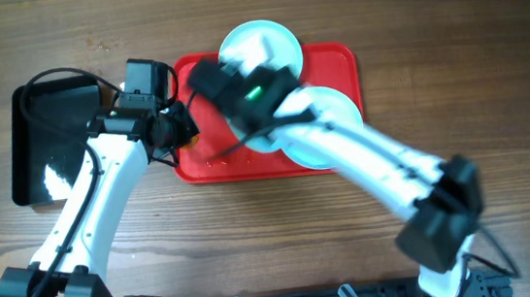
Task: Clean dirty plates on tray and stack at the side
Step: 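Carry the plate right and set it on the table beside the tray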
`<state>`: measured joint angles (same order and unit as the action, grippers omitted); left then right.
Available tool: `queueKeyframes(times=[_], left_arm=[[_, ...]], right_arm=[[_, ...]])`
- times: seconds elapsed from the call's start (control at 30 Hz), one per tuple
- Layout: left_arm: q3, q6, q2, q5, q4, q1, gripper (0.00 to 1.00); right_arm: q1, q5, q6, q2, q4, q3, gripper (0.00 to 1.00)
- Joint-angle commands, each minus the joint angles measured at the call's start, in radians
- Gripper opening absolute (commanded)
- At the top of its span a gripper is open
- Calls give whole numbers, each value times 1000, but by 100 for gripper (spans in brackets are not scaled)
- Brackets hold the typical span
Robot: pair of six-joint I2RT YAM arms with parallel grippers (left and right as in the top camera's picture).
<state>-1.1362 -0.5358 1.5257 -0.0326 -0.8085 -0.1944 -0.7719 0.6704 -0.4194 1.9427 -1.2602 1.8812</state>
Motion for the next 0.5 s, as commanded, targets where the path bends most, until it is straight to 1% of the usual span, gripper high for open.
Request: queueKeyframes(times=[0.0, 0.03, 0.2, 0.3, 0.47], left_arm=[[-6, 4, -3, -16, 16, -4, 4], [-6, 4, -3, -16, 15, -4, 4], [-6, 4, -3, -16, 16, -4, 4], [-6, 4, -3, -16, 19, -5, 4], [-6, 4, -3, -38, 15, -5, 4]], right_arm=[[259, -356, -24, -117, 7, 24, 4], [397, -481, -18, -130, 6, 24, 4], [702, -773, 83, -116, 21, 22, 4], [849, -829, 81, -96, 51, 3, 4], [997, -828, 76, -66, 152, -85, 4]])
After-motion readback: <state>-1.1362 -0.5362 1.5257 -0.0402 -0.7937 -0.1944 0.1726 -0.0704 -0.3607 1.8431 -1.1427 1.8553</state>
